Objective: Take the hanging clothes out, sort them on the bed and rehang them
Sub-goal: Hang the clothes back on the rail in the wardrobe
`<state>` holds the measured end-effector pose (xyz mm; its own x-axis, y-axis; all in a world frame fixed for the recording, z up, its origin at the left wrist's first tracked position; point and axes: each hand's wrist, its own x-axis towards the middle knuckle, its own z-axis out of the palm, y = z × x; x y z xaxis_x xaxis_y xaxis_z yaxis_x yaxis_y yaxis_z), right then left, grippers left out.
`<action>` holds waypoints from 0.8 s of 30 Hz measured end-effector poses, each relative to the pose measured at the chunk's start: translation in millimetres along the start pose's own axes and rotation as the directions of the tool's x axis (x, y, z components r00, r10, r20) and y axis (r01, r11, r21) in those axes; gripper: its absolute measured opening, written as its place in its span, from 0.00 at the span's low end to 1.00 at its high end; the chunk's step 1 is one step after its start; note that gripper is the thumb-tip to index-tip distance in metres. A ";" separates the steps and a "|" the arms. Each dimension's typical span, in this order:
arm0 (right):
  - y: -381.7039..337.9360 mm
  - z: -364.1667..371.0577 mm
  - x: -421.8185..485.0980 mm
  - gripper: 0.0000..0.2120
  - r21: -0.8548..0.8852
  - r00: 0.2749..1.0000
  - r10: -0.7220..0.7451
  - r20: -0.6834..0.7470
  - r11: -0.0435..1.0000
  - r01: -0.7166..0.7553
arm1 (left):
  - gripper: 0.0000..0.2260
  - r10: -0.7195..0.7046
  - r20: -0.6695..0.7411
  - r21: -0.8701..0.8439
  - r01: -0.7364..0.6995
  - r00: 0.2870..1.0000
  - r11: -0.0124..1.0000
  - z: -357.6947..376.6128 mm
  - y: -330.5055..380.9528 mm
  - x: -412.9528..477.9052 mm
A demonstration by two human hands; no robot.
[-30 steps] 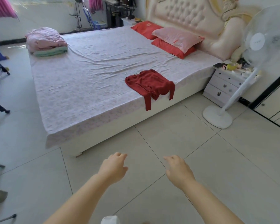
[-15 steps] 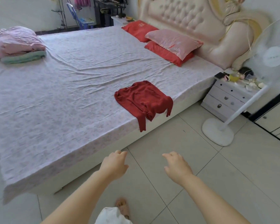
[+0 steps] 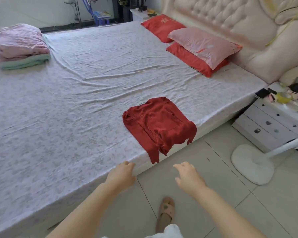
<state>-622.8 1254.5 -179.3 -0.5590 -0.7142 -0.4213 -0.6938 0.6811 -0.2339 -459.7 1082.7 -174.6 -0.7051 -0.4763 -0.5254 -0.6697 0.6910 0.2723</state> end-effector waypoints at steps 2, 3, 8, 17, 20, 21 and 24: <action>12.4 -17.5 35.3 0.23 -0.028 0.999 -0.041 0.021 0.999 0.042 | 0.22 -0.039 0.004 -0.020 0.039 0.999 0.999 -10.9 9.2 26.9; 17.6 -26.4 51.4 0.23 -0.035 0.998 -0.059 0.031 0.998 0.060 | 0.23 -0.056 0.006 -0.031 0.057 0.998 0.998 -16.6 14.4 38.9; 31.7 -66.6 123.1 0.22 -0.079 0.984 -0.156 0.085 0.984 0.163 | 0.23 -0.133 0.004 -0.080 0.133 0.991 0.988 -42.7 34.0 88.4; 18.9 -94.7 227.1 0.22 -0.166 0.953 -0.212 0.216 0.954 0.250 | 0.24 -0.183 -0.001 -0.179 0.179 0.983 0.967 -81.1 23.7 171.0; 11.0 -103.4 262.4 0.22 -0.142 0.957 -0.186 0.223 0.965 0.221 | 0.24 -0.200 -0.011 -0.197 0.194 0.980 0.961 -101.1 11.5 204.6; 8.2 -107.5 275.0 0.22 -0.129 0.958 -0.183 0.221 0.968 0.215 | 0.24 -0.203 -0.021 -0.208 0.194 0.979 0.959 -107.4 7.2 216.5; 3.3 -116.3 310.8 0.23 -0.131 0.957 -0.179 0.231 0.968 0.213 | 0.24 -0.205 -0.019 -0.255 0.194 0.979 0.947 -122.6 -0.6 246.8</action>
<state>-851.7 1016.0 -209.1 -0.3060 -0.7675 -0.5632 -0.8503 0.4864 -0.2009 -661.9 898.0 -205.6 -0.5570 -0.6182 -0.5545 -0.8304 0.4237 0.3617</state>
